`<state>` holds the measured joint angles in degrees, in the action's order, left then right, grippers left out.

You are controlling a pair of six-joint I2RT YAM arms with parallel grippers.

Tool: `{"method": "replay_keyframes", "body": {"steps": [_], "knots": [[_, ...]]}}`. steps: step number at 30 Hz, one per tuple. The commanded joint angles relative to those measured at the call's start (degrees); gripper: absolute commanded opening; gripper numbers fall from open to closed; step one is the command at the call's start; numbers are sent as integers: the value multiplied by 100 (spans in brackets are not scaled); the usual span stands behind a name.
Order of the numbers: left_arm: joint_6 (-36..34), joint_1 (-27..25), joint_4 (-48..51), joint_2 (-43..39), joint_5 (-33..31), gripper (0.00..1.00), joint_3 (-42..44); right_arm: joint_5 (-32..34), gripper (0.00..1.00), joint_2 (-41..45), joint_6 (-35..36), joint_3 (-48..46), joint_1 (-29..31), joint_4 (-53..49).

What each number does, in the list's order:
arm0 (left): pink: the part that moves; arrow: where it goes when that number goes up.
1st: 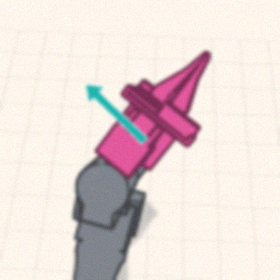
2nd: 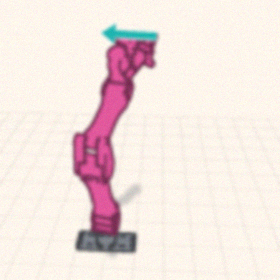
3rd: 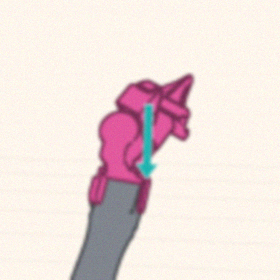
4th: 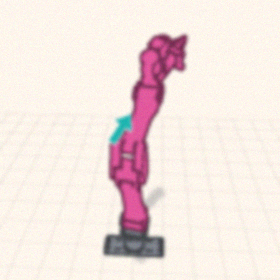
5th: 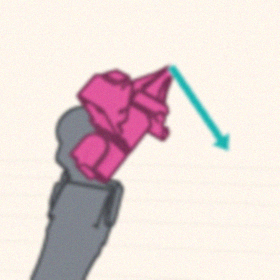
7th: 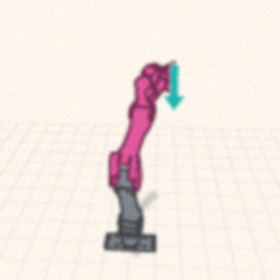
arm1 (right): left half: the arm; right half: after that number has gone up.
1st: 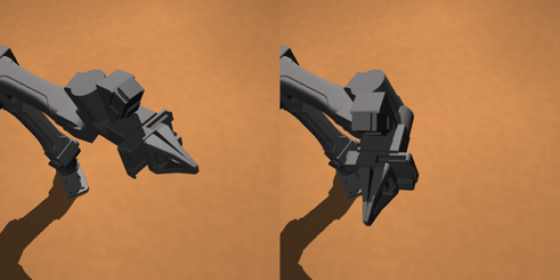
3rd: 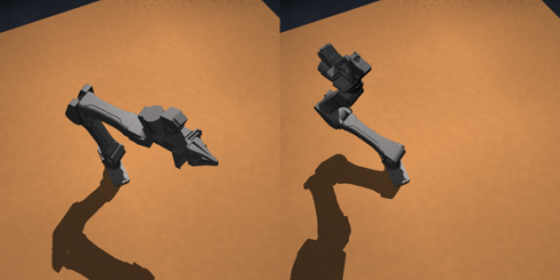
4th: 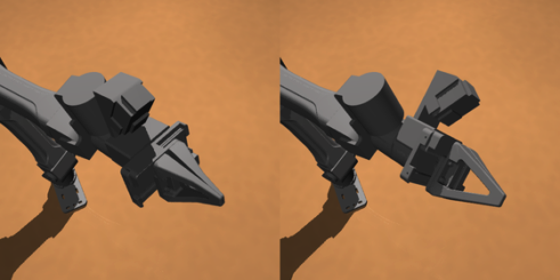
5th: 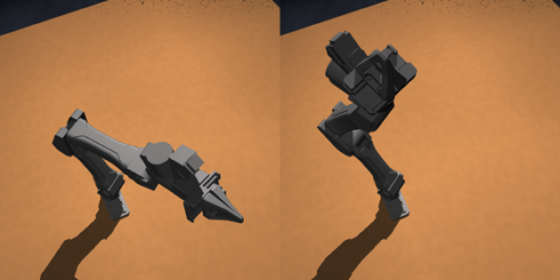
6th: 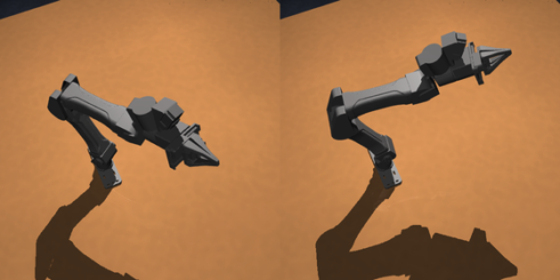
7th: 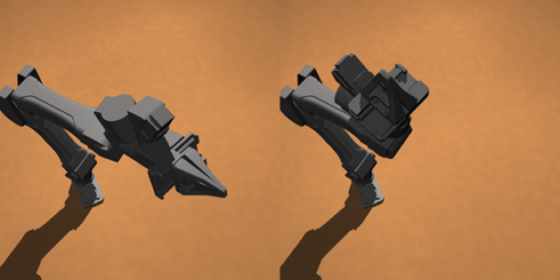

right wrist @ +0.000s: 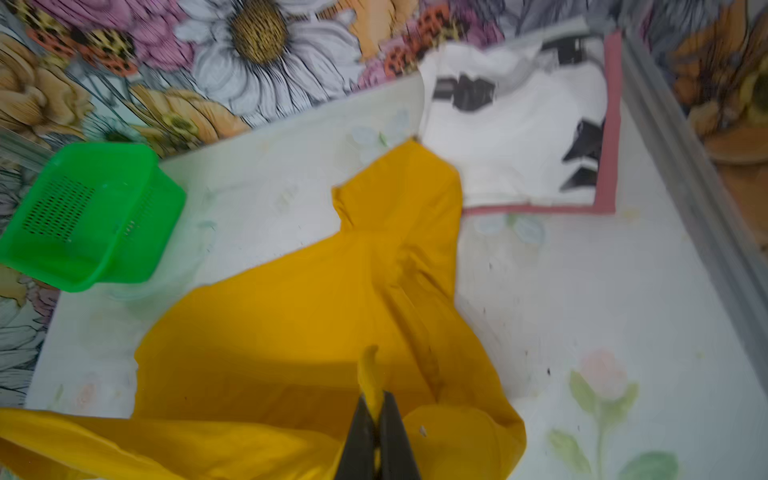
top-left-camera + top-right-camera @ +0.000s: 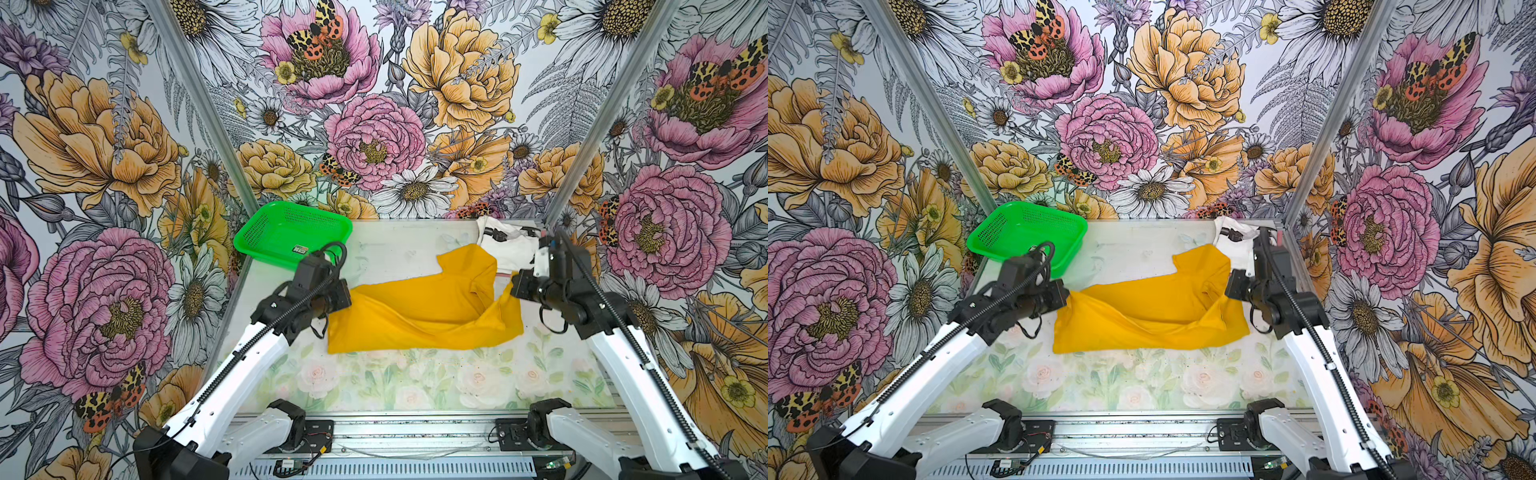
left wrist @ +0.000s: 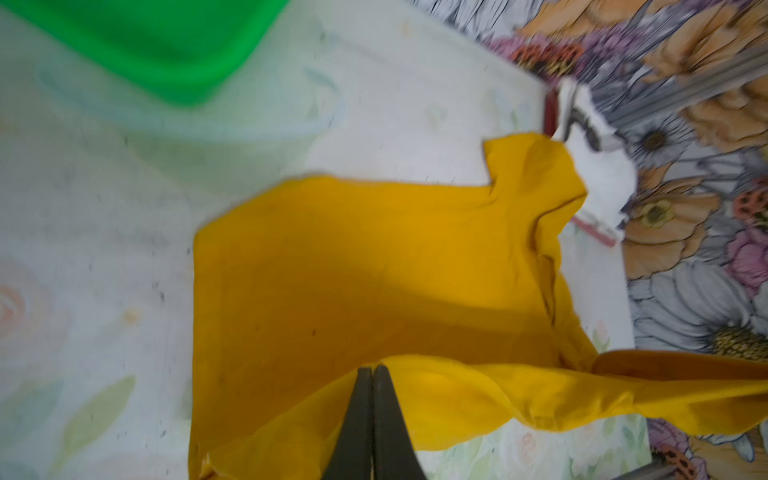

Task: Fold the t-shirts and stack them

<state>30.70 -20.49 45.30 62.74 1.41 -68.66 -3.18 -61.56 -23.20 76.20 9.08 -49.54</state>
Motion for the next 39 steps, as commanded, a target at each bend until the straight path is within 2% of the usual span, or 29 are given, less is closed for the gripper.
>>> {"method": "replay_keyframes", "body": {"steps": [1, 4, 7, 13, 18, 28, 33, 39], "knots": [[-921, 540, 92, 244, 458, 0, -1922, 138, 0, -476, 565, 1688, 15, 374], [-1102, 953, 386, 634, 820, 0, -3329, 275, 0, -998, 766, 2921, 1, 90], [-1170, 1347, 599, 914, 1171, 0, -4343, 352, 0, -1177, 901, 3674, -35, 1], [-1106, 1978, 752, 1220, 1988, 0, -5464, 437, 0, -1145, 1369, 4922, -99, -224], [-974, 2283, 759, 1151, 2253, 0, -5820, 337, 0, -1153, 1501, 5733, -118, -641], [-855, 2526, 759, 1202, 2526, 0, -6324, 369, 0, -1150, 1475, 5818, -123, -776], [-939, 2592, 746, 1475, 2654, 0, -6169, 308, 0, -1587, 1516, 5985, -152, -812], [-1209, 2578, 739, 2084, 2518, 0, -5917, -131, 0, -2555, 1415, 6078, -250, -794]]}}
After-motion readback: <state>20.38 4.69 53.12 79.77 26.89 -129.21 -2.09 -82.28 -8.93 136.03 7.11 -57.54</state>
